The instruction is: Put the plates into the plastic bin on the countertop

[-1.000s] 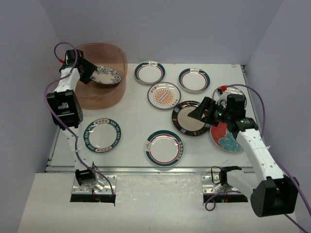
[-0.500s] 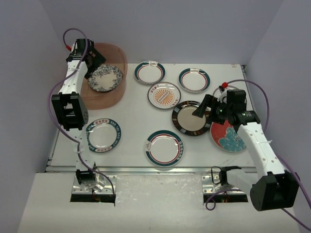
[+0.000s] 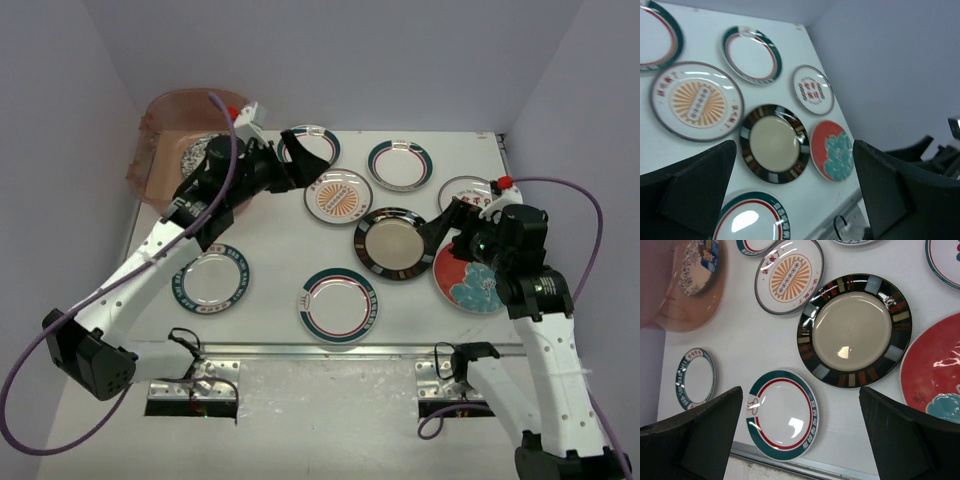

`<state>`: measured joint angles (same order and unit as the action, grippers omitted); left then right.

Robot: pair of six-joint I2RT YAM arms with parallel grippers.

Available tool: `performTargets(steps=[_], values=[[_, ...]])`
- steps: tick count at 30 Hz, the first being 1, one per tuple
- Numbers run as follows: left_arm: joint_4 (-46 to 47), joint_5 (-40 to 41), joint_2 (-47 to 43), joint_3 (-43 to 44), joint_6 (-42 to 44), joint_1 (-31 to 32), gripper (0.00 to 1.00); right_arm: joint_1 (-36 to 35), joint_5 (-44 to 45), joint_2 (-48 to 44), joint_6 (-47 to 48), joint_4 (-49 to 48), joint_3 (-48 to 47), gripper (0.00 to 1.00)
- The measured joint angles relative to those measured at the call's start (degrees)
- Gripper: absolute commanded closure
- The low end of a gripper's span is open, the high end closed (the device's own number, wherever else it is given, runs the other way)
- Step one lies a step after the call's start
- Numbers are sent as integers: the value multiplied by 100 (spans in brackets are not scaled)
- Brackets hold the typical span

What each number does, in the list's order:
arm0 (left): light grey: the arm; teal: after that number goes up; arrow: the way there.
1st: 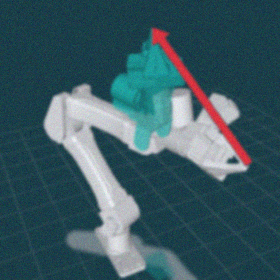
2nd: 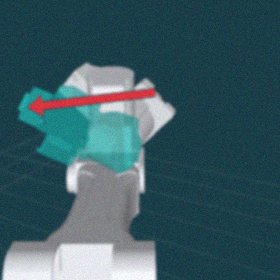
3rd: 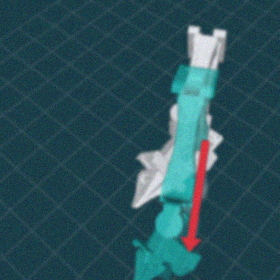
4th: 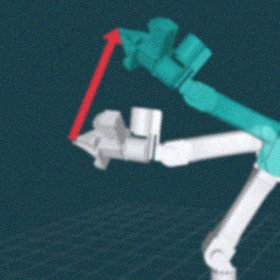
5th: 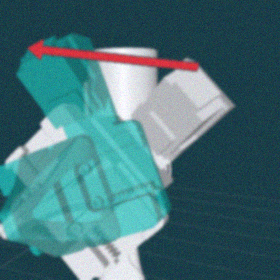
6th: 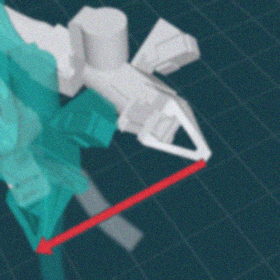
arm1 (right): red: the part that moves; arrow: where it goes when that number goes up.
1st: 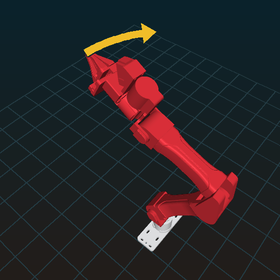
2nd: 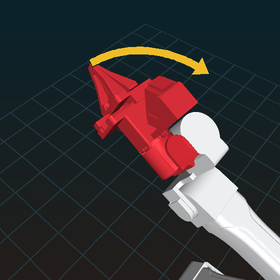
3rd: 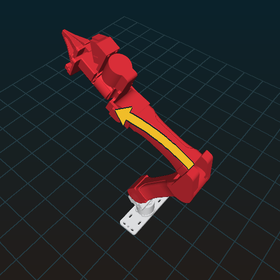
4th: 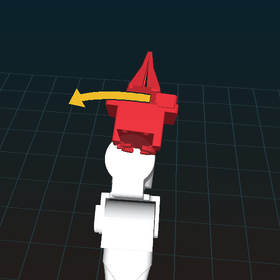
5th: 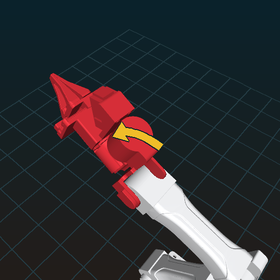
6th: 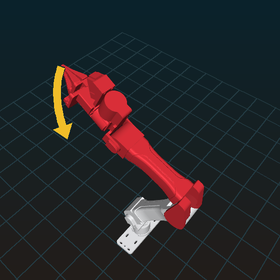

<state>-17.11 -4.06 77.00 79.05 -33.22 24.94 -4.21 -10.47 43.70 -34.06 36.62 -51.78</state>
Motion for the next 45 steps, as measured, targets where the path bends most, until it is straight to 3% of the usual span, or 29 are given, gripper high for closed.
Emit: performTargets(steps=[3,11,16,26,32,40,45], values=[[755,-522,-160,-857,-133,545,0,0,-53,-299,-1,141,-68,1],[1505,-1428,2127,-1464,-463,768,0,1,-312,-690,-14,445,-38,1],[1603,-1637,3016,-1511,-586,772,2,0,-511,-683,-15,417,292,1],[2384,-2073,3769,-1353,-840,771,12,0,-833,-555,-45,183,714,1],[2876,-2262,4275,-980,-1119,770,29,0,-1094,-572,-116,-115,873,1],[3455,-2374,4682,-881,-1533,758,60,0,-1358,-686,-303,-447,1090,1],[3720,-2449,4861,-885,-1712,759,71,0,-1497,-725,-384,-611,1105,1]])
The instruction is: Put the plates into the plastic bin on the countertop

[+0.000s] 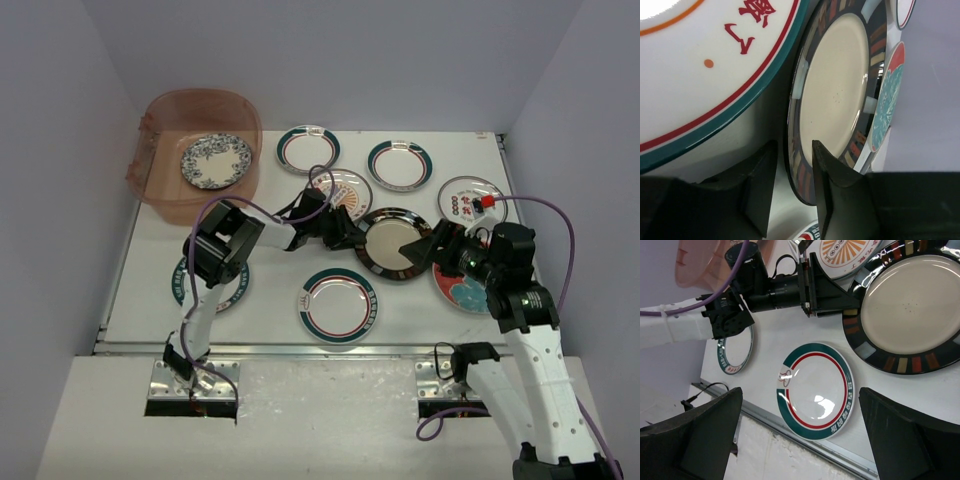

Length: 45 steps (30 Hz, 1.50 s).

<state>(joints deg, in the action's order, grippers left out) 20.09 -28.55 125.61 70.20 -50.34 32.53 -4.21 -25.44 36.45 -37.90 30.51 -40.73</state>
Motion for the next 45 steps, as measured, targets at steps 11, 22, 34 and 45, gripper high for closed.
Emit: performTargets(steps=[11,22,34,45], values=[[576,-194,117,-225,-354,-24,100,0,-75,-36,-32,-179,160,1],[-293,337,-1438,-611,-247,-7,100,0,-75,91,-51,-258,203,1],[-2134,970,-3840,-21,-214,-1083,100,0,-74,157,-107,-262,-45,1],[-3497,1846,-3497,1462,-1,-5256,100,0,-91,219,-137,-281,-153,1]])
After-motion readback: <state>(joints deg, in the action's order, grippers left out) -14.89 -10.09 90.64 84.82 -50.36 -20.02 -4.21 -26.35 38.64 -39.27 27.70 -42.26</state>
